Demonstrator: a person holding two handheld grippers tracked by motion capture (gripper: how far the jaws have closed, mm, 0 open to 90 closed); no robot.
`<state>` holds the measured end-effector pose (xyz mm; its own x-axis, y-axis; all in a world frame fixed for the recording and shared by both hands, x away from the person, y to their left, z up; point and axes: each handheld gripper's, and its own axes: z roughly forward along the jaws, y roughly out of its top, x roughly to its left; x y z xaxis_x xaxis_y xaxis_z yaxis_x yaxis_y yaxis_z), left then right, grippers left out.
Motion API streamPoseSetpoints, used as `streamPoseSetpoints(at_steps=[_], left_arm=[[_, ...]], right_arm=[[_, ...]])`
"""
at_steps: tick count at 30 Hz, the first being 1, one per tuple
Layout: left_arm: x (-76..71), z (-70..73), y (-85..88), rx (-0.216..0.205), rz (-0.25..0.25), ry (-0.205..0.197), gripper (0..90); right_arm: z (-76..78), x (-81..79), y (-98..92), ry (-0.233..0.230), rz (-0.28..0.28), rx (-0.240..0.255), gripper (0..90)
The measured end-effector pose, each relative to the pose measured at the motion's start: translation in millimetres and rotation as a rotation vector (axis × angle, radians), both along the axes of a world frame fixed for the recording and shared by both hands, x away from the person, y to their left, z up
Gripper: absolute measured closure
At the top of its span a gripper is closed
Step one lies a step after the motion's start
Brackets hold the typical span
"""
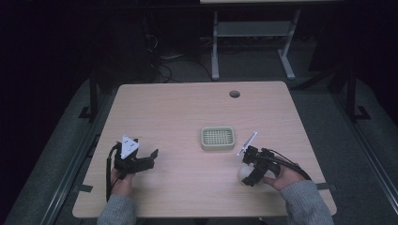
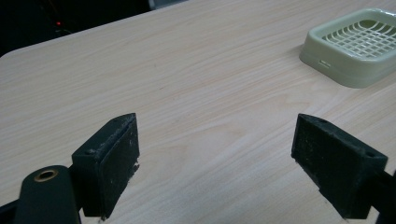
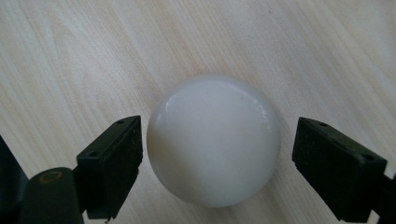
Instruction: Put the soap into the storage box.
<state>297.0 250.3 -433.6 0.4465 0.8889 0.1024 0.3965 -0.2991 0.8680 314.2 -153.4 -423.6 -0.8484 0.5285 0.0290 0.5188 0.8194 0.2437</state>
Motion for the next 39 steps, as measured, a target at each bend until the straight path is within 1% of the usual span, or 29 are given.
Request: streamPoseSetpoints(at_steps=[1, 3, 4, 8, 25, 29, 39], left_arm=[[0.0, 0.0, 0.0, 0.001, 0.0, 0.001, 14.9], [0.0, -0.3, -0.5, -0.004, -0.001, 0.0, 14.8], [0.0, -0.3, -0.5, -0.003, -0.002, 0.0, 14.8], [-0.1, -0.4, -0.8, -0.003, -0.001, -0.002, 14.8], [-0.1, 0.1, 0.4, -0.003, 0.002, 0.0, 14.8], [-0.1, 0.2, 0.5, -0.001, 0.0, -0.002, 14.8], [-0.2, 0.1, 0.4, -0.003, 0.001, 0.0, 14.8]], right_arm=[[-0.8, -0.2, 0.5, 0.009, -0.005, 0.001, 15.6], [-2.3, 0.2, 0.4, 0.006, -0.005, -0.01, 15.6], [-3.1, 0.1, 0.5, 0.013, -0.008, -0.004, 15.5], [-6.4, 0.3, 1.0, 0.021, -0.008, -0.013, 15.6], [-18.8, 2.1, 11.1, 0.034, 0.009, -0.086, 16.4], [-19.3, 1.9, 12.1, 0.038, 0.015, -0.089, 20.3], [-18.9, 1.8, 12.1, 0.045, 0.02, -0.087, 23.0]])
